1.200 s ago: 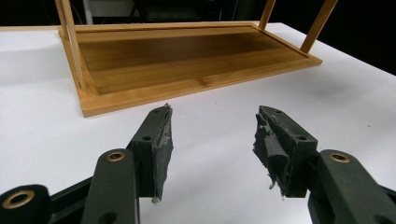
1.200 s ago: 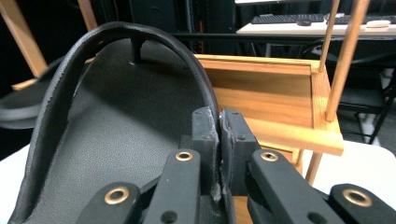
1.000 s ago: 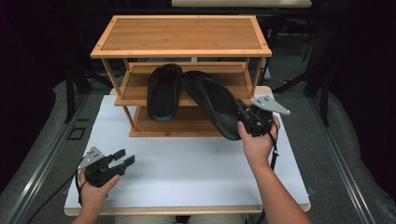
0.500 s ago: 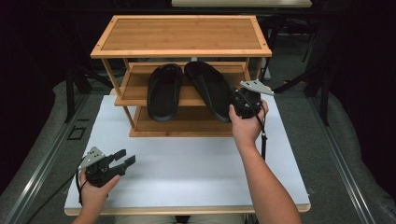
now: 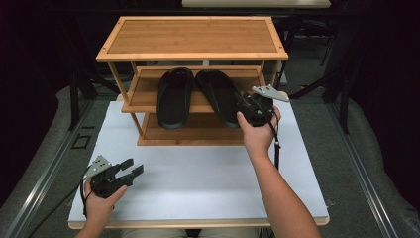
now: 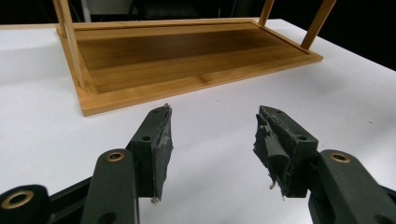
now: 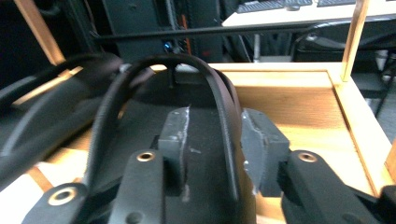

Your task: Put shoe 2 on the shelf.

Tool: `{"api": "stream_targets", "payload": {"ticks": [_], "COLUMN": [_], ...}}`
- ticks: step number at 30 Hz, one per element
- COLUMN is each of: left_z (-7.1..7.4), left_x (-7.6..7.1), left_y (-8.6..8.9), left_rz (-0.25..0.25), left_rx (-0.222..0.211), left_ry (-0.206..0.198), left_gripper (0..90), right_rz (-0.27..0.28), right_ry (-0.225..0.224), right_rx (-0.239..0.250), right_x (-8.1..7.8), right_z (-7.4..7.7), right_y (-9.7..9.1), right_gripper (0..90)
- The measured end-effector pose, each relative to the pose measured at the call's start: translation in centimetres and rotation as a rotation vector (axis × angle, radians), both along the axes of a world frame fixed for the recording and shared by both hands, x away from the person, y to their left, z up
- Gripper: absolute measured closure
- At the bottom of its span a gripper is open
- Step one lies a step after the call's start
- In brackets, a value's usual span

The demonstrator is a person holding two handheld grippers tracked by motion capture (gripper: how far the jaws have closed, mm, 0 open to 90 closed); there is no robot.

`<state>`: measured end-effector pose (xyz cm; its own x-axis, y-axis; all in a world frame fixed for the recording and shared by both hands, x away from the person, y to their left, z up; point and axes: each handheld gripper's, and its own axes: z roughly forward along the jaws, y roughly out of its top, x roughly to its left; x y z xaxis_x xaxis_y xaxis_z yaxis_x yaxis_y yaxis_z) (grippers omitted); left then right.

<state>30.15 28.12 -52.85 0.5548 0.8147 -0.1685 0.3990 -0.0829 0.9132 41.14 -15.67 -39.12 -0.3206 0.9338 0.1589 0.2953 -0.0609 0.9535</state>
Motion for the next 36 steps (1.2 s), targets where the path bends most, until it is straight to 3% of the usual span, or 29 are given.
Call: {"api": "stream_targets", "payload": {"ticks": [9, 10, 12, 18, 24, 26, 31, 33, 36], "left_z": [1.9, 2.3, 3.0, 6.1, 9.5, 10.3, 11.6, 11.9, 12.3], "left_x": [1.4, 1.6, 2.0, 4.1, 5.8, 6.1, 7.2, 7.6, 8.1], "left_y": [-1.8, -2.0, -2.3, -3.0, -4.0, -4.4, -5.5, -6.1, -6.8], "left_rz": [-0.027, -0.031, -0.034, -0.025, -0.025, -0.023, -0.017, -0.014, -0.003], "left_rx": [-0.007, -0.004, -0.008, -0.013, -0.032, -0.033, -0.067, -0.080, -0.054], "left_ry": [-0.030, -0.024, -0.039, -0.073, -0.114, -0.129, -0.129, -0.123, -0.113], "left_gripper": [45.1, 45.1, 45.1, 45.2, 45.0, 44.9, 43.3, 42.4, 40.8], "right_rz": [0.066, 0.094, 0.105, 0.074, 0.097, 0.135, 0.132, 0.154, 0.124], "right_ry": [0.000, 0.028, 0.035, 0.008, 0.006, 0.019, -0.010, 0.005, -0.014], "right_rx": [0.023, 0.034, 0.042, 0.019, 0.023, 0.023, 0.030, 0.031, 0.029], "right_x": [-2.7, -2.7, -2.7, -2.8, -2.8, -2.8, -2.8, -2.9, -3.0], "right_z": [-0.4, -0.5, -0.6, -0.8, -0.9, -0.8, -0.8, -0.7, -0.7], "right_y": [-1.7, -1.8, -1.8, -1.1, 0.5, 1.1, 2.1, 1.8, 1.6], "right_gripper": [52.2, 51.7, 51.4, 50.1, 49.7, 49.3, 49.0, 49.0, 48.6]}}
